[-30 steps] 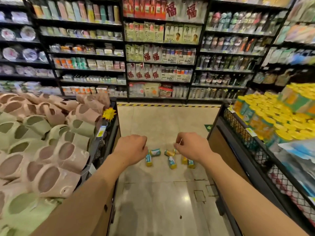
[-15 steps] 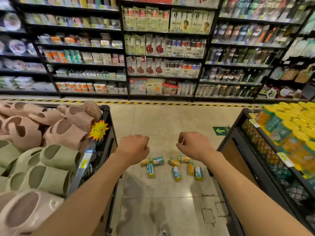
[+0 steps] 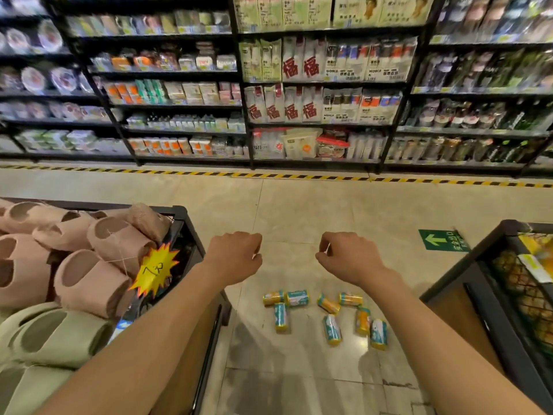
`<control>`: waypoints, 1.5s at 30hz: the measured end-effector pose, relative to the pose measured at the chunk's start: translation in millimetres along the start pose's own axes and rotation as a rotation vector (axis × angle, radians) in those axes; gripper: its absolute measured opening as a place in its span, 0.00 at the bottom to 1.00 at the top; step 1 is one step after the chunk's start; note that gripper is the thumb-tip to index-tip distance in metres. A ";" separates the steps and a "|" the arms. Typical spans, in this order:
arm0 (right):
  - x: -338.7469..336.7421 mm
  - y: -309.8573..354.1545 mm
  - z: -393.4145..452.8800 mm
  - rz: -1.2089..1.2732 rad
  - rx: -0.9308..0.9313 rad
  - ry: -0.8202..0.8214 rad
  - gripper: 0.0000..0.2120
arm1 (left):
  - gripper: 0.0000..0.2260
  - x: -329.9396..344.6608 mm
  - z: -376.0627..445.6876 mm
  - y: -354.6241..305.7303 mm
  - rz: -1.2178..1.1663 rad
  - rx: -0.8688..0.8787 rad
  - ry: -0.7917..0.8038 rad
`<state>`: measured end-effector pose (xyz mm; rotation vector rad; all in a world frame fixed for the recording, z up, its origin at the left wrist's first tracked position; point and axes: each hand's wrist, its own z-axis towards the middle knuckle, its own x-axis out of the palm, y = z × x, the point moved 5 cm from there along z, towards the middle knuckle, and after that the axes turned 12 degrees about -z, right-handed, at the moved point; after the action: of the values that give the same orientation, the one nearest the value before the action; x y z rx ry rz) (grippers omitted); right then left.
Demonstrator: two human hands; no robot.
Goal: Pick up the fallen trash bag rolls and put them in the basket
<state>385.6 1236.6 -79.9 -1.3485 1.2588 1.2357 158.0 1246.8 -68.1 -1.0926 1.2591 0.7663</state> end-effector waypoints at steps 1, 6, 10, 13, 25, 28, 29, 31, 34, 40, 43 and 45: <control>1.9 -4.4 11.2 -0.001 0.000 0.004 0.10 | 0.10 2.5 13.2 2.2 -0.004 0.001 0.008; 17.2 -21.9 67.5 0.007 0.007 0.048 0.12 | 0.11 27.9 77.8 16.5 -0.036 0.020 0.054; 34.8 -29.0 121.5 0.002 0.011 0.090 0.14 | 0.13 59.2 132.2 35.7 -0.082 0.027 0.094; 58.5 -34.6 164.9 0.000 0.015 0.133 0.17 | 0.16 90.6 177.0 55.1 -0.122 0.033 0.131; 347.8 -52.2 317.4 -0.086 -0.161 0.299 0.25 | 0.24 372.2 297.8 143.9 -0.124 -0.067 0.291; 460.8 -52.4 341.3 -0.069 -0.195 0.338 0.27 | 0.26 477.7 310.0 168.2 -0.123 -0.078 0.316; 498.6 -52.2 347.4 -0.067 -0.205 0.347 0.27 | 0.27 513.5 312.3 177.0 -0.121 -0.076 0.318; 572.9 -51.5 358.4 -0.079 -0.229 0.351 0.28 | 0.29 584.9 314.3 196.6 -0.119 -0.088 0.320; 675.0 -50.5 370.8 -0.085 -0.259 0.345 0.29 | 0.32 687.5 314.5 226.6 -0.105 -0.105 0.352; 825.4 -45.5 392.4 -0.149 -0.314 0.283 0.35 | 0.38 836.2 322.4 274.0 -0.059 -0.088 0.376; 870.3 -39.4 398.7 -0.191 -0.372 0.276 0.38 | 0.42 881.4 329.5 288.6 -0.029 -0.084 0.431; 885.2 -38.0 399.5 -0.204 -0.391 0.280 0.40 | 0.42 898.4 331.2 292.0 -0.045 -0.066 0.434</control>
<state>375.7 1538.6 -1003.6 -1.9385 1.0619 1.2174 172.7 1553.5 -1020.9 -1.3851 1.5733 0.5544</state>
